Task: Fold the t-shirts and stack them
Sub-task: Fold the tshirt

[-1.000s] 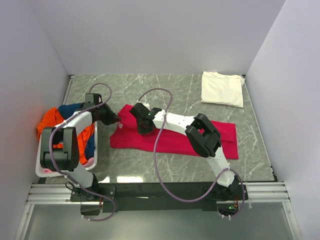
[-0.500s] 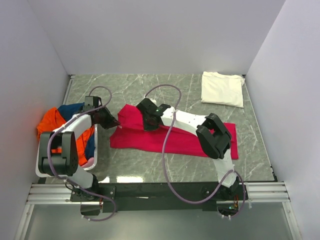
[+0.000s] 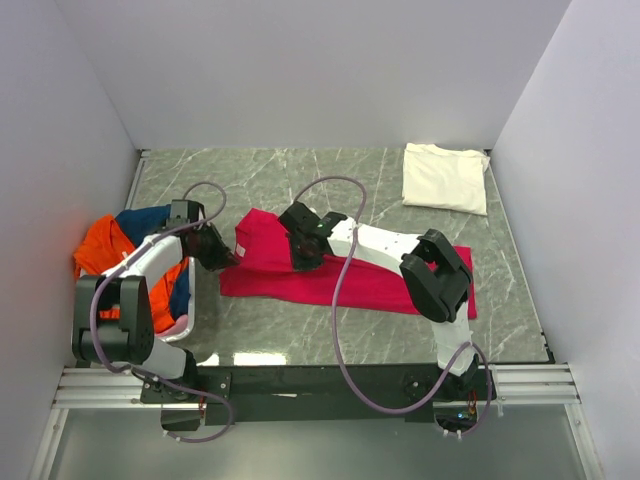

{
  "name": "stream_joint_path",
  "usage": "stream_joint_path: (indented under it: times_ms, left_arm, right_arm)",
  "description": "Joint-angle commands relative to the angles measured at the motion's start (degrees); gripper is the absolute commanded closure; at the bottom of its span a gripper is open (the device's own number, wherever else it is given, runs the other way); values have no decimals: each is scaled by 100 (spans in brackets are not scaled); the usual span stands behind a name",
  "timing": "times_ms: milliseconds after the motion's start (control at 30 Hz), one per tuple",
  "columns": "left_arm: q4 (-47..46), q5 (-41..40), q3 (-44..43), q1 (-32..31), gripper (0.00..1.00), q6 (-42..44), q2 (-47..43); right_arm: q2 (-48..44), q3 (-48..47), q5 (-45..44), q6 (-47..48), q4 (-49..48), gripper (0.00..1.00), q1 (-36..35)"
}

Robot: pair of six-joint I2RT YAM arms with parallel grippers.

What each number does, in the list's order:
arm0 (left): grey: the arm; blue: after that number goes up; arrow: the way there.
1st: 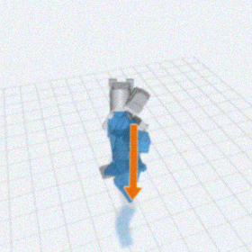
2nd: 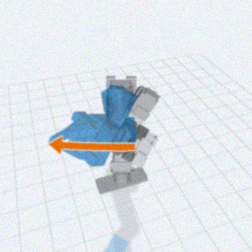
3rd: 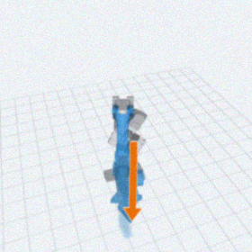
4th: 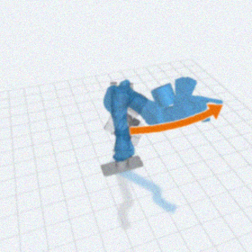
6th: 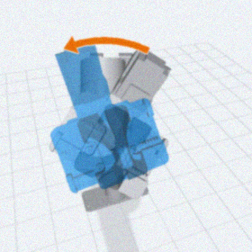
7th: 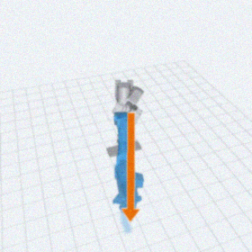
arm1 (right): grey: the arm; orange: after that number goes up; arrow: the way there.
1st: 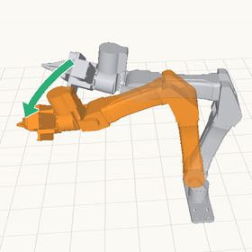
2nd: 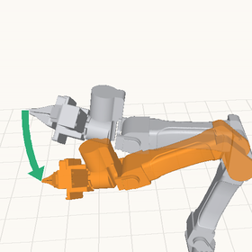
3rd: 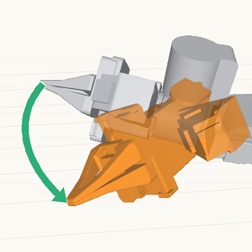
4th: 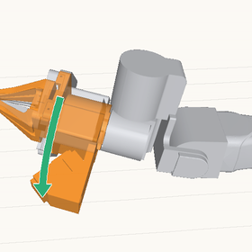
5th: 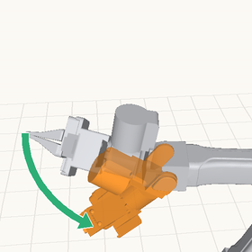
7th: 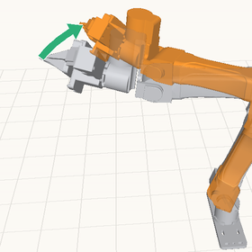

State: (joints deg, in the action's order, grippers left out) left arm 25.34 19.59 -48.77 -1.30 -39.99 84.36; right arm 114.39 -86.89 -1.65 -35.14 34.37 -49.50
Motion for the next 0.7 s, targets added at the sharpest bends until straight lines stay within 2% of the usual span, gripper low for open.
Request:
stream_joint_path:
  times_ms: [0,433,633,667]
  left_arm:
    - [199,-105,122,-63,100,167,-271]
    - [533,-500,430,-239,99,167,-552]
    - [586,-474,395,-274,92,210,-525]
    - [603,-474,386,-283,89,211,-534]
  right_arm:
    - [-338,190,59,-64,167,99,10]
    - [-391,480,147,-99,193,99,10]
    - [-400,489,139,-64,184,90,10]
    - [-426,498,147,-55,193,86,10]
